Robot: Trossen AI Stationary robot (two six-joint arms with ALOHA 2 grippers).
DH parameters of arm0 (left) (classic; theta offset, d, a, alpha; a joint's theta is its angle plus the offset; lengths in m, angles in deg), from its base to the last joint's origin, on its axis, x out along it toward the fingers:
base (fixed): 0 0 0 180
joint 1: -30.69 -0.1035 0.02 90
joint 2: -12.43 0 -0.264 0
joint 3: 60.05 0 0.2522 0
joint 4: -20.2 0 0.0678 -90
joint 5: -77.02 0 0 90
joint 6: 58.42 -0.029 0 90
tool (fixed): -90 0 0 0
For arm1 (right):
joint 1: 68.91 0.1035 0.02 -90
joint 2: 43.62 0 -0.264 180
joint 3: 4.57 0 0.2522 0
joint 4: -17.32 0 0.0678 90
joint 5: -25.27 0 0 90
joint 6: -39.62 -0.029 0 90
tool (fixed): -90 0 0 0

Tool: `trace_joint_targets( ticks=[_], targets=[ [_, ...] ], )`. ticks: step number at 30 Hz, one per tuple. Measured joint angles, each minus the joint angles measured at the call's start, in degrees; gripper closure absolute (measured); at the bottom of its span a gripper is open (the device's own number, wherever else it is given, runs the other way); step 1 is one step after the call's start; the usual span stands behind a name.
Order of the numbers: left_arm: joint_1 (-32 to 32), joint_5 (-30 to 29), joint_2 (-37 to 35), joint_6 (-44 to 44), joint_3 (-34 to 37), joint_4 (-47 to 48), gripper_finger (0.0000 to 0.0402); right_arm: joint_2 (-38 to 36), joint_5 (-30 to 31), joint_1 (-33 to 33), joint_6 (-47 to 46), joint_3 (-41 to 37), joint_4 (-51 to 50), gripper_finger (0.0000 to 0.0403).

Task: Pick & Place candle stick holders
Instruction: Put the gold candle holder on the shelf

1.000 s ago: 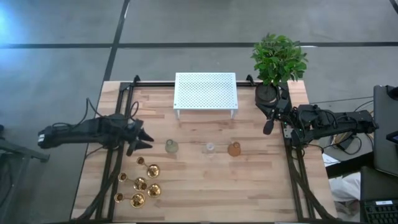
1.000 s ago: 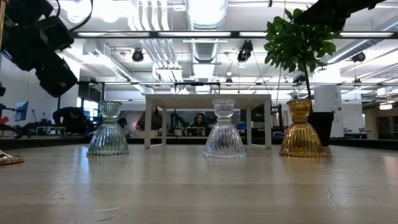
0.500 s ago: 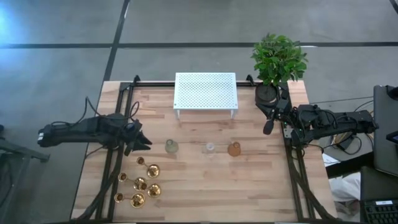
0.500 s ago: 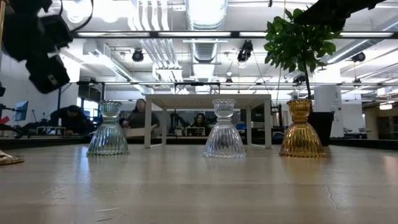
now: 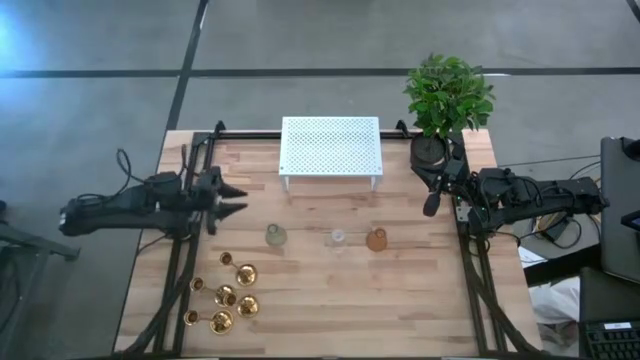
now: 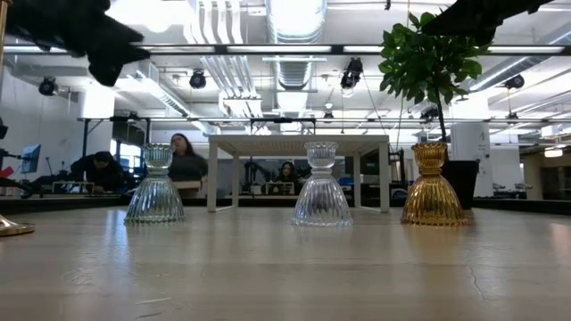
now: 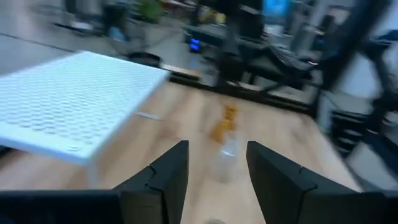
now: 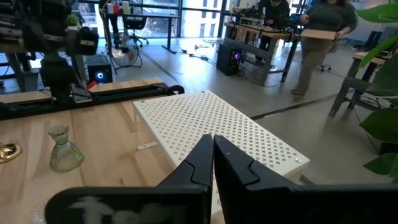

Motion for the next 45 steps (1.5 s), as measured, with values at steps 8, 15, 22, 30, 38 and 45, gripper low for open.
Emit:
trace_joint_targets(
  ticks=[8,15,22,30,38,45],
  targets=[
    [-5.1,-11.4,0.3,-2.7,8.6,-12.8,0.0235,0.0,0.0,0.0,0.0,0.0,0.0,0.0394],
    [-24.4,4.3,2.7,-0.5,17.8,-29.9,0.0241,0.0,0.0,0.0,0.0,0.0,0.0,0.0394],
    [-43.5,29.0,5.6,0.2,15.1,-32.5,0.0264,0.0,0.0,0.0,0.0,0.0,0.0,0.0394],
    [-45.8,38.5,11.1,0.1,11.2,-32.9,0.0269,0.0,0.0,0.0,0.0,0.0,0.0,0.0394],
    [-41.7,42.1,16.0,-4.1,17.3,-37.1,0.0269,0.0,0.0,0.0,0.0,0.0,0.0,0.0394],
    [-41.3,58.2,15.6,-5.1,22.0,-45.1,0.0269,0.0,0.0,0.0,0.0,0.0,0.0,0.0394]
  ],
)
